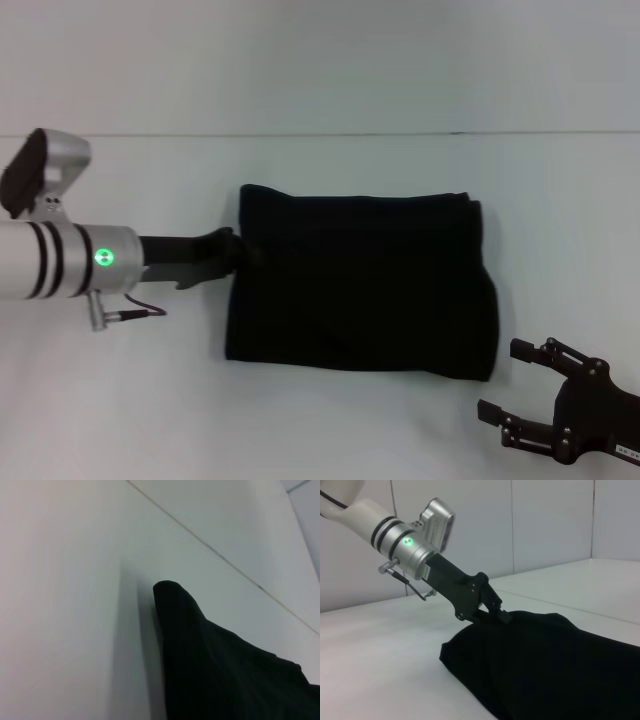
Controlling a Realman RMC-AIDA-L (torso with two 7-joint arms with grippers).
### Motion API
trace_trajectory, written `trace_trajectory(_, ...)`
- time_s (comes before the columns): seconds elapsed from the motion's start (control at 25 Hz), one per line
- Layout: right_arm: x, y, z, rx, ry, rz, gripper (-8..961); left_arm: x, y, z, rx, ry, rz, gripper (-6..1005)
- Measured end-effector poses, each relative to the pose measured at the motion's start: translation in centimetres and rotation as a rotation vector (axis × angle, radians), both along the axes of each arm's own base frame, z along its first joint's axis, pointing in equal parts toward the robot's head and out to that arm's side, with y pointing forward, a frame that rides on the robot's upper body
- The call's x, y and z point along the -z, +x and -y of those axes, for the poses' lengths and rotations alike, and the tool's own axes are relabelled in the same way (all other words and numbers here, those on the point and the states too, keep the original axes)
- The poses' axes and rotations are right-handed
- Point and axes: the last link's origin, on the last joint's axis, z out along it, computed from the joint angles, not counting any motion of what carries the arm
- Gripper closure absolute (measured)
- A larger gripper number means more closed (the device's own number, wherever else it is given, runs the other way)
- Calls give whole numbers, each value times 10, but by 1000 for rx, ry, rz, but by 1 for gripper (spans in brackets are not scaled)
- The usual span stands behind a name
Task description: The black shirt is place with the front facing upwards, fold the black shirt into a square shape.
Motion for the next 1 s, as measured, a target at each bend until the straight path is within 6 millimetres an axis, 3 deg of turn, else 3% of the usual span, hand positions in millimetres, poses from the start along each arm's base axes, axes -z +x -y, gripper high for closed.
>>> trace_trajectory(0.32, -1, -2, -5, -4, 9, 0, 25, -23, -26, 5, -58, 71, 7, 854)
trace_trajectory(0.72, -2, -4, -9, -5, 22, -6, 25, -27, -21, 9, 34, 88, 35, 777)
trace_trajectory(0.84, -2, -4, -9, -2, 26, -8, 25, -39, -23, 11, 60, 140, 80, 748)
trace_trajectory(1.0, -4, -3, -10, 6, 38, -13, 25, -58, -29, 18, 131, 169, 97, 590)
